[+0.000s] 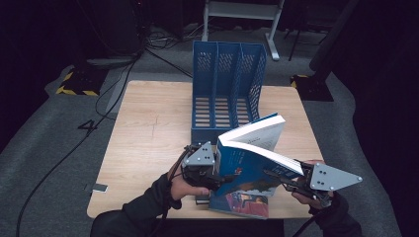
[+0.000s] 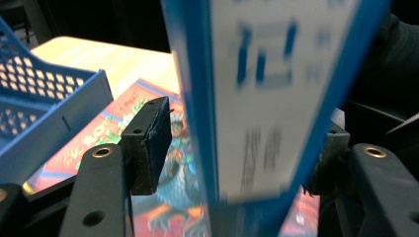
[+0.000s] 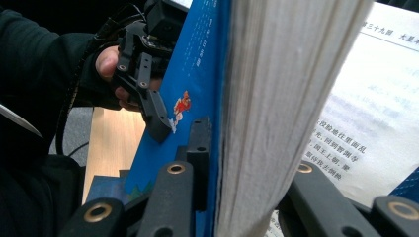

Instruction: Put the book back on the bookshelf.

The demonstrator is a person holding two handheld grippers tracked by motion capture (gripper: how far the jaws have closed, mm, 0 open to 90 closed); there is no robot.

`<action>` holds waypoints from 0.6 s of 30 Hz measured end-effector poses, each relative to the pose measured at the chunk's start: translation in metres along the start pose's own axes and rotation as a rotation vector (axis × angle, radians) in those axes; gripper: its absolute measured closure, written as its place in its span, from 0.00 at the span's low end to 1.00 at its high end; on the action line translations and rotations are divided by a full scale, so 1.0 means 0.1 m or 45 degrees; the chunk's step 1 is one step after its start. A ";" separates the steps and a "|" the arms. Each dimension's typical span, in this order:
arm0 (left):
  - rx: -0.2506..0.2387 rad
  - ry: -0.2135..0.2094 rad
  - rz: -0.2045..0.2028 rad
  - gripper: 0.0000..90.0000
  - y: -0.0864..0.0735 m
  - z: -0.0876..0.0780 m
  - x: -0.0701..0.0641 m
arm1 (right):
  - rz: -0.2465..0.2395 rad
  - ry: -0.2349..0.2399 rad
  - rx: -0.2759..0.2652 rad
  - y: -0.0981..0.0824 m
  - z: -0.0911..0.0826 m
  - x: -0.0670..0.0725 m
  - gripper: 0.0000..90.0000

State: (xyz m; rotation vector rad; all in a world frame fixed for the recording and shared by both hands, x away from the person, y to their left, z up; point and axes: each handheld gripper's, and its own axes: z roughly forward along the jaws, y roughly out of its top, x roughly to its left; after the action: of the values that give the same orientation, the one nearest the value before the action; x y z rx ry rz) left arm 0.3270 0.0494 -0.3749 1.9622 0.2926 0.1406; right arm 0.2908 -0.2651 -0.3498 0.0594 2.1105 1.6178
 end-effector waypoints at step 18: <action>-0.146 0.007 0.126 0.55 0.42 -0.08 0.06 | 0.082 -0.243 -0.061 -0.04 -0.23 -0.18 0.68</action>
State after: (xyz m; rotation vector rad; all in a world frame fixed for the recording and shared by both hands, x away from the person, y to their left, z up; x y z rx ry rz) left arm 0.3368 0.0430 -0.3337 1.8630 0.1864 0.2223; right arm 0.2987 -0.2928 -0.3431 0.2578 1.9426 1.6295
